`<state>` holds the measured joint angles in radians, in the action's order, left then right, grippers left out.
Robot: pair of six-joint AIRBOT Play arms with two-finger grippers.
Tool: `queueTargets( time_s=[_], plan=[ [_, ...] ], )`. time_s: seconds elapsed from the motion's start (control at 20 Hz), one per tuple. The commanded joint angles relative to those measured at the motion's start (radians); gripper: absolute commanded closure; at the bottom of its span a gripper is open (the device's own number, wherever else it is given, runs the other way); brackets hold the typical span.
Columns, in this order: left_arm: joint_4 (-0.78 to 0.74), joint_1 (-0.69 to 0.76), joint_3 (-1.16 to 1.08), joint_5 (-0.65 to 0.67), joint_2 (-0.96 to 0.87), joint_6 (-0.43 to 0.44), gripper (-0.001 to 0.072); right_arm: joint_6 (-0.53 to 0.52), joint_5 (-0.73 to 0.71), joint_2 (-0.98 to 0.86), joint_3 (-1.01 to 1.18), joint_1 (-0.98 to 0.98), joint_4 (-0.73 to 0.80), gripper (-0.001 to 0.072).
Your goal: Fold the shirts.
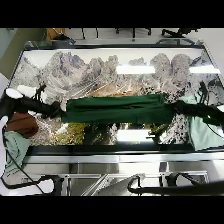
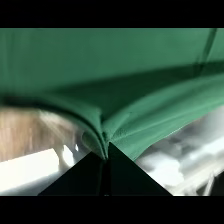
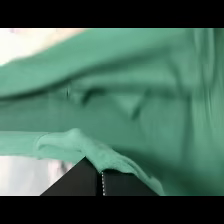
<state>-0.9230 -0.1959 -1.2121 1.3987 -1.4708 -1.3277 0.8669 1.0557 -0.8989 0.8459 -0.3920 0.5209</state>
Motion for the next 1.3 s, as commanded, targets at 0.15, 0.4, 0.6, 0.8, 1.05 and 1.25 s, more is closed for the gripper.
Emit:
queueTargets(
  time_s=[0.15,0.4,0.6,0.8,1.05,1.25],
  plan=[
    [0.015,0.058,-0.299,-0.111,-0.304,0.0,0.0691,-0.158,-0.23,-0.365,0.173,0.136,-0.081,0.0682],
    [0.002,0.058,-0.455,-0.044,-0.475,-0.001,0.013,-0.163,-0.192,-0.428,0.258,0.105,-0.014,0.0305],
    [0.0,0.052,-0.605,0.079,-0.524,-0.01,0.0017,-0.084,-0.156,-0.401,0.279,0.034,0.099,0.0054],
    [0.002,0.034,-0.7,0.154,-0.524,-0.051,0.0018,-0.051,-0.068,-0.457,0.279,0.027,0.134,0.0046],
    [0.072,0.04,-0.793,0.2,-0.523,-0.077,0.0019,-0.052,-0.056,-0.529,0.279,0.071,0.126,0.0262],
    [0.145,0.092,-0.823,0.19,-0.523,-0.075,0.0653,-0.101,-0.06,-0.55,0.28,0.115,0.055,0.0687]
  ],
)
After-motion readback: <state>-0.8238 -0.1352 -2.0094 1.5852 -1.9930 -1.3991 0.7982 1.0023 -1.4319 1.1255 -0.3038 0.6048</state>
